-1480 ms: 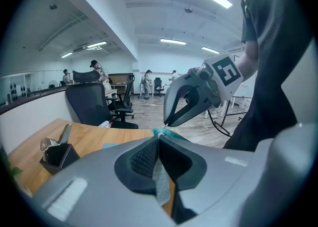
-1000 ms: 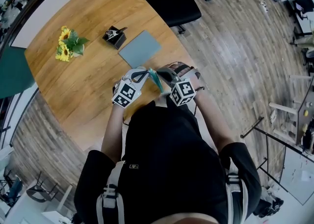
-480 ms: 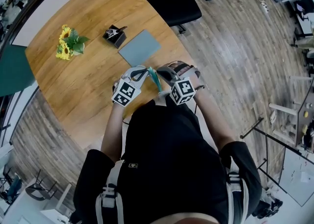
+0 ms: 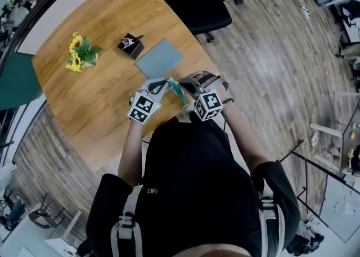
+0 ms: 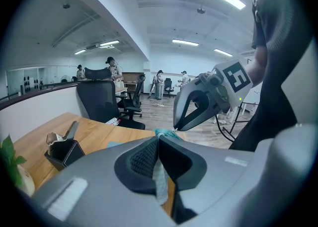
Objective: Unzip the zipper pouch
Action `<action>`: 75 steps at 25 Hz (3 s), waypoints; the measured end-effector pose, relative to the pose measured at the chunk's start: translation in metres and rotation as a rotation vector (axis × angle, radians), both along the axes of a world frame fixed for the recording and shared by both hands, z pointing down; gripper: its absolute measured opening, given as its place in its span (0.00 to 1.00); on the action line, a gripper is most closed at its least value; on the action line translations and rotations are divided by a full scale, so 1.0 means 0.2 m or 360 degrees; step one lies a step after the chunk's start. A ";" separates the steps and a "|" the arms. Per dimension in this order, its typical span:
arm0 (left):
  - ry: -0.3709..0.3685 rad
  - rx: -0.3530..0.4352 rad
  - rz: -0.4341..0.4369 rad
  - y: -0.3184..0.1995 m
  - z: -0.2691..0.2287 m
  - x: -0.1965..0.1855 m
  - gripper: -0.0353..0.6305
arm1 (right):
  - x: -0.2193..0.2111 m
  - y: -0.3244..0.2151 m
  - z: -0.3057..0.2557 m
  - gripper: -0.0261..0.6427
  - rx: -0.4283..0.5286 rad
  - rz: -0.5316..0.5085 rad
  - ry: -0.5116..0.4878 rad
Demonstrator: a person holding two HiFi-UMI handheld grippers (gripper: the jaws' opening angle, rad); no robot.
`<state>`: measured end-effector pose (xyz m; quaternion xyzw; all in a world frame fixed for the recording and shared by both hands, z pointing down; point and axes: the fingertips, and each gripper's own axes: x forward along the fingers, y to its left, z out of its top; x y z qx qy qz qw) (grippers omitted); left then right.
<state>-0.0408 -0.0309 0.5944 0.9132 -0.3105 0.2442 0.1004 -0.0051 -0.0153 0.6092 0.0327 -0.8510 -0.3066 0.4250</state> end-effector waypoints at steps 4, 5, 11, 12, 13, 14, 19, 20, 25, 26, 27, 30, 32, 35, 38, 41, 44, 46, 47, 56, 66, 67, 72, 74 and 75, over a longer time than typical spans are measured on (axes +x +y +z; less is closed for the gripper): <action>-0.0008 0.0012 -0.0033 -0.02 -0.01 0.00 0.06 | 0.00 -0.03 -0.01 0.05 0.0008 -0.0030 -0.0008; -0.0007 0.0010 -0.0047 -0.03 -0.02 0.00 0.06 | 0.00 -0.03 -0.01 0.05 0.0008 -0.0042 -0.0007; -0.0009 0.0008 -0.0125 -0.04 -0.04 -0.01 0.07 | 0.00 -0.04 -0.02 0.05 0.0006 -0.0113 -0.0001; -0.0009 0.0009 -0.0141 -0.04 -0.05 -0.01 0.06 | -0.01 -0.05 -0.03 0.05 0.0006 -0.0125 -0.0002; -0.0009 0.0010 -0.0158 -0.05 -0.05 -0.02 0.06 | -0.01 -0.05 -0.02 0.05 0.0002 -0.0136 -0.0002; -0.0006 0.0011 -0.0177 -0.05 -0.05 -0.02 0.06 | -0.01 -0.05 -0.02 0.05 -0.0005 -0.0146 -0.0003; 0.0011 0.0037 -0.0243 -0.08 -0.07 -0.04 0.06 | 0.00 -0.07 -0.03 0.05 -0.0028 -0.0180 -0.0026; 0.0007 0.0040 -0.0251 -0.08 -0.07 -0.04 0.06 | 0.00 -0.08 -0.03 0.05 -0.0028 -0.0189 -0.0029; -0.0009 0.0048 -0.0326 -0.10 -0.09 -0.06 0.06 | 0.00 -0.08 -0.03 0.05 -0.0029 -0.0257 -0.0025; -0.0012 0.0051 -0.0341 -0.10 -0.09 -0.07 0.06 | 0.00 -0.08 -0.03 0.05 -0.0030 -0.0267 -0.0024; -0.0016 0.0053 -0.0353 -0.11 -0.10 -0.08 0.07 | 0.01 -0.09 -0.02 0.05 -0.0032 -0.0274 -0.0024; -0.0018 0.0060 -0.0386 -0.12 -0.12 -0.09 0.06 | 0.02 -0.10 -0.02 0.05 -0.0034 -0.0290 -0.0023; -0.0016 0.0063 -0.0411 -0.12 -0.12 -0.10 0.06 | 0.02 -0.11 -0.01 0.05 -0.0031 -0.0302 -0.0022; -0.0026 0.0073 -0.0431 -0.13 -0.13 -0.11 0.06 | 0.03 -0.12 -0.01 0.05 -0.0030 -0.0314 -0.0027; -0.0041 0.0086 -0.0449 -0.13 -0.13 -0.12 0.06 | 0.04 -0.12 -0.01 0.05 -0.0026 -0.0330 -0.0031; -0.0045 0.0090 -0.0467 -0.13 -0.14 -0.11 0.06 | 0.05 -0.13 -0.01 0.05 -0.0023 -0.0348 -0.0032; -0.0045 0.0089 -0.0484 -0.13 -0.13 -0.12 0.06 | 0.05 -0.13 -0.02 0.05 -0.0027 -0.0360 -0.0037; -0.0045 0.0086 -0.0499 -0.13 -0.13 -0.13 0.06 | 0.05 -0.13 -0.02 0.05 -0.0035 -0.0365 -0.0038; -0.0042 0.0090 -0.0502 -0.14 -0.14 -0.13 0.06 | 0.05 -0.14 -0.02 0.05 -0.0039 -0.0366 -0.0042; -0.0058 0.0118 -0.0525 -0.15 -0.15 -0.13 0.07 | 0.07 -0.15 -0.01 0.05 -0.0051 -0.0361 -0.0068; -0.0071 0.0143 -0.0567 -0.16 -0.16 -0.15 0.07 | 0.07 -0.17 -0.01 0.05 -0.0047 -0.0345 -0.0102; -0.0072 0.0147 -0.0573 -0.17 -0.16 -0.15 0.07 | 0.07 -0.17 -0.01 0.05 -0.0049 -0.0344 -0.0100; -0.0070 0.0132 -0.0607 -0.17 -0.17 -0.18 0.07 | 0.08 -0.19 -0.01 0.05 -0.0056 -0.0333 -0.0102; -0.0070 0.0132 -0.0610 -0.17 -0.17 -0.17 0.07 | 0.08 -0.19 -0.01 0.05 -0.0055 -0.0331 -0.0102; -0.0072 0.0133 -0.0614 -0.18 -0.17 -0.17 0.07 | 0.08 -0.19 -0.01 0.05 -0.0054 -0.0332 -0.0102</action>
